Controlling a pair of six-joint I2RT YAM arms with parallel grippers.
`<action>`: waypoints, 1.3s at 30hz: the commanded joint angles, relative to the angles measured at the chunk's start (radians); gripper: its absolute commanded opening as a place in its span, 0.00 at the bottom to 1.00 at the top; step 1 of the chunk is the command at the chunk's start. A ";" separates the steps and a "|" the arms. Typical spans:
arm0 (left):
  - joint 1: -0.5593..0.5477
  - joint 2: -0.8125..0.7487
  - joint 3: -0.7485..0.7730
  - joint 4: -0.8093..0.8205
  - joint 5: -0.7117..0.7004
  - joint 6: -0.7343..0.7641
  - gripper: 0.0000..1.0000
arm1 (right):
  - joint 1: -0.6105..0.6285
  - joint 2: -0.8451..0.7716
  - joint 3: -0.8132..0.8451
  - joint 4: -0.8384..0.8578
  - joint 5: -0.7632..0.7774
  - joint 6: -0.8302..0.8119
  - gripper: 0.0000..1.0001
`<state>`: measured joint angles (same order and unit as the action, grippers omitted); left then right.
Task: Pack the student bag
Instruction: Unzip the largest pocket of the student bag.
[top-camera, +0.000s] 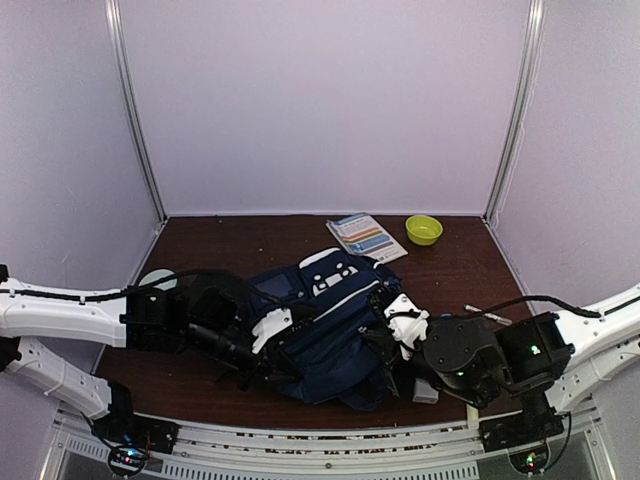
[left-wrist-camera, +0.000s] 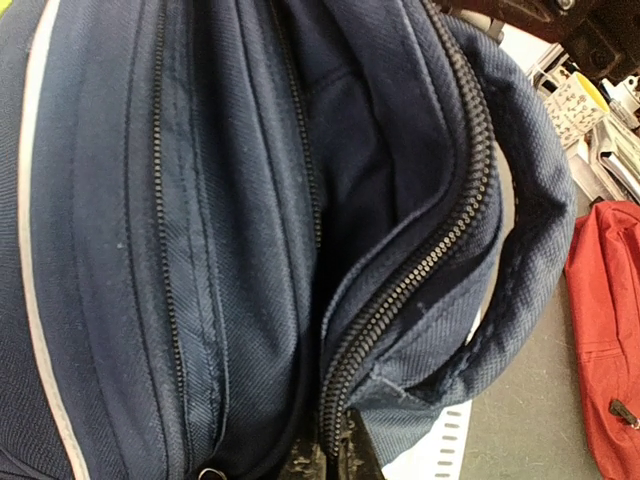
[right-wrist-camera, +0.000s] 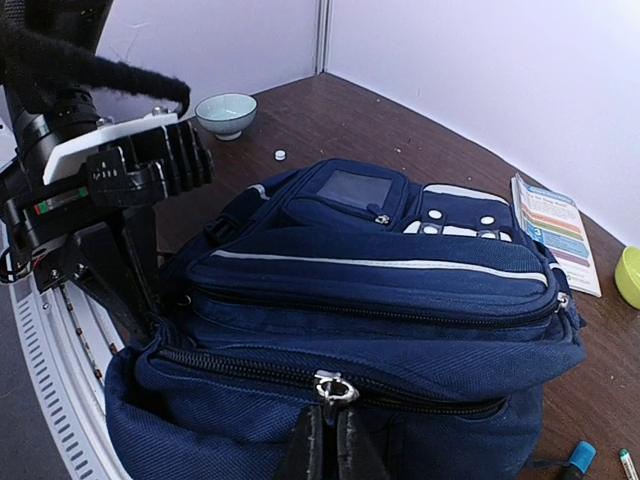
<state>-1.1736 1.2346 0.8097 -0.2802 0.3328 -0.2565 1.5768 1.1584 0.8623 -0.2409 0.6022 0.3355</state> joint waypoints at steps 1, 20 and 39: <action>-0.004 -0.051 0.038 0.161 -0.040 -0.007 0.00 | 0.031 -0.001 0.043 -0.006 -0.105 0.060 0.00; -0.004 -0.062 0.061 0.161 -0.055 -0.012 0.00 | 0.032 0.008 0.086 -0.016 -0.108 0.106 0.00; -0.004 -0.062 0.074 0.163 -0.087 -0.026 0.00 | 0.069 0.155 0.183 0.007 -0.061 0.172 0.00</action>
<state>-1.1801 1.1893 0.8322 -0.2855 0.2779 -0.2607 1.6218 1.2640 1.0534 -0.4255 0.5415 0.4232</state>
